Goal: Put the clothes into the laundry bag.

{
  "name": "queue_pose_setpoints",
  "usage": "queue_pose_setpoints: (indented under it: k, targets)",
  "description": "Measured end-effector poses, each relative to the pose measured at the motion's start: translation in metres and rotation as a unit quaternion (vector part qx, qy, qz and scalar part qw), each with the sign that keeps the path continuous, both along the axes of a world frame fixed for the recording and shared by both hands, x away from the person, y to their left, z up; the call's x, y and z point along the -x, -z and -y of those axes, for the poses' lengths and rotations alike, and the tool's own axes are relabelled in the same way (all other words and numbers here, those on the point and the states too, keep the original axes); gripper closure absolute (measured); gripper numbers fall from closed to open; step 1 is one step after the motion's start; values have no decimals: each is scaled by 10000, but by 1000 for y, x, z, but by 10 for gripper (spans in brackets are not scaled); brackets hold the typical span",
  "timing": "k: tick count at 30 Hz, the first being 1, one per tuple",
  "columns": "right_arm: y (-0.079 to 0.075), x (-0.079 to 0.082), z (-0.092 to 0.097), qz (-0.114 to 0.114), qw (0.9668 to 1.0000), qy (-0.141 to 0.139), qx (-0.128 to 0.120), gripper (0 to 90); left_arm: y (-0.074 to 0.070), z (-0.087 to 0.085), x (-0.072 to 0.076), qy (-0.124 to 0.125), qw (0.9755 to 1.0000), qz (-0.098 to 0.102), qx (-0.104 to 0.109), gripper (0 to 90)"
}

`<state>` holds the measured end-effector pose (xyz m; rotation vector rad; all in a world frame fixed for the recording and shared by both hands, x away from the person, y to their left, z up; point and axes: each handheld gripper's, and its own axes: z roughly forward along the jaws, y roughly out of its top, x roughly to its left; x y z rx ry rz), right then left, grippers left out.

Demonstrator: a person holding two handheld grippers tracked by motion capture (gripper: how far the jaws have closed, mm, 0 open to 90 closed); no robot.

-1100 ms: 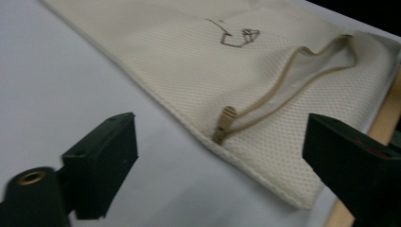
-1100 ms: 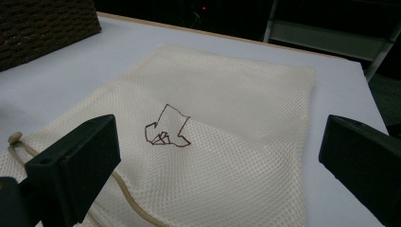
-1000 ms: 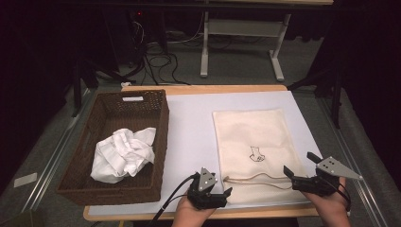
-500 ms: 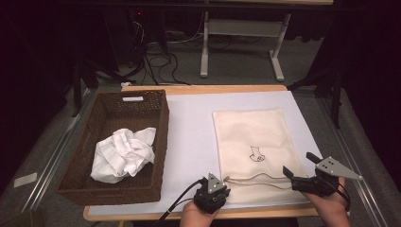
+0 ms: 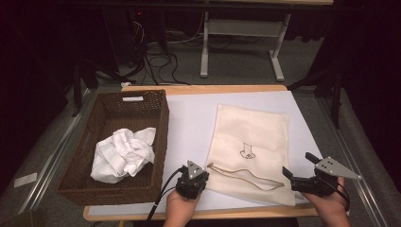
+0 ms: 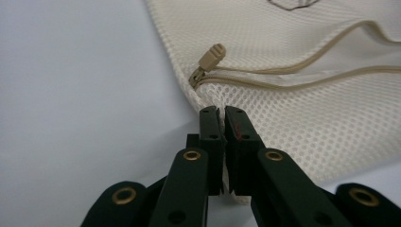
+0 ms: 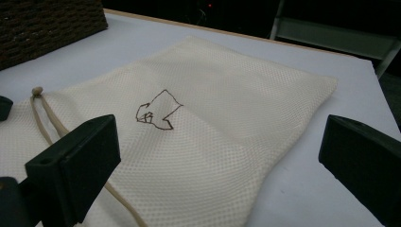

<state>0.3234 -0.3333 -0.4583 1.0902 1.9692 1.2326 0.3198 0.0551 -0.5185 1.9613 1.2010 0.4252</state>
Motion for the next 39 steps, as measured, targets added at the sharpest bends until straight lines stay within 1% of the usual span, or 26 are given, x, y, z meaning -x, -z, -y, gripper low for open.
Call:
queue_pose_setpoints:
  k: [1, 2, 3, 7, 10, 11, 13, 14, 15, 17, 18, 20, 21, 22, 23, 25, 26, 28, 29, 30, 31, 32, 33, 35, 37, 39]
  targets:
    - [0, 0, 0, 13, 10000, -18, 0, 3, -1, -1, -2, -174, 9992, 79, -341, 862]
    - [1, -1, 0, 9, 10000, -28, 5, 2, -1, -3, -4, -273, 9980, 146, -559, 858]
    - [1, -1, 0, -15, 10000, -13, -7, 3, -1, -5, -5, -354, 9971, 179, -643, 855]
    - [2, -2, -1, -45, 10000, -32, 9, 3, -2, -6, -5, -390, 9974, 243, -557, 831]
    - [4, -2, -1, -81, 9999, -64, 6, 3, -4, -7, -4, -275, 9987, 302, -319, 725]
    - [4, -2, -1, -81, 9999, -64, 6, 3, -4, -7, -4, -275, 9987, 302, -319, 666]
    - [6, -4, -1, -156, 9999, -61, 1, 15, -8, -10, -3, -147, 9993, 345, -92, 581]
    - [6, -5, -2, -181, 9998, -57, -11, 20, -9, -12, -1, -76, 9993, 344, 104, 545]
    - [8, -7, -2, -231, 9997, -17, -46, 33, -11, -14, -1, -12, 9992, 355, 209, 498]
    - [10, -14, -2, -294, 9995, -9, -65, 59, -13, -16, 2, 167, 9971, 430, 607, 439]
    - [12, -22, -2, -405, 9992, 42, -58, 79, -14, -16, 3, 220, 9966, 437, 662, 422]
    - [14, -39, -4, -536, 9983, 200, 78, 133, -15, -15, 8, 401, 9944, 506, 840, 399]
    - [17, -56, -4, -653, 9970, 339, 242, 171, -16, -14, 9, 499, 9937, 478, 880, 399]
    - [18, -67, -4, -773, 9956, 451, 271, 189, -16, -13, 10, 616, 9929, 400, 939, 399]
    - [20, -83, -2, -946, 9934, 578, 290, 231, -16, -10, 12, 699, 9931, 322, 880, 403]
    - [28, -118, 4, -1230, 9879, 874, 351, 341, -16, -8, 17, 545, 9968, 300, 494, 504]
    - [32, -128, 3, -1336, 9856, 947, 428, 355, -15, -8, 20, 557, 9967, 380, 456, 528]
    - [43, -149, 3, -1539, 9800, 1109, 594, 374, -16, -10, 20, 631, 9961, 329, 525, 567]
    - [47, -157, 2, -1682, 9772, 1183, 532, 389, -17, -13, 20, 662, 9956, 324, 573, 566]
    - [52, -162, 2, -1731, 9762, 1232, 429, 398, -18, -15, 20, 643, 9951, 343, 673, 561]
    - [52, -165, 0, -1628, 9779, 1249, 405, 481, -18, -17, 20, 627, 9948, 333, 726, 550]
    - [52, -166, -3, -1569, 9784, 1247, 495, 679, -18, -19, 20, 605, 9947, 317, 772, 544]
    - [51, -166, -5, -1503, 9813, 1080, 522, 837, -18, -21, 20, 593, 9946, 326, 784, 543]
    - [48, -166, -5, -1499, 9808, 1110, 565, 870, -19, -23, 20, 540, 9954, 320, 725, 541]
    - [46, -164, -1, -1361, 9803, 1267, 665, 872, -19, -24, 21, 519, 9956, 340, 696, 541]
    - [44, -161, 11, -1391, 9771, 1479, 633, 868, -19, -24, 21, 483, 9958, 358, 693, 528]
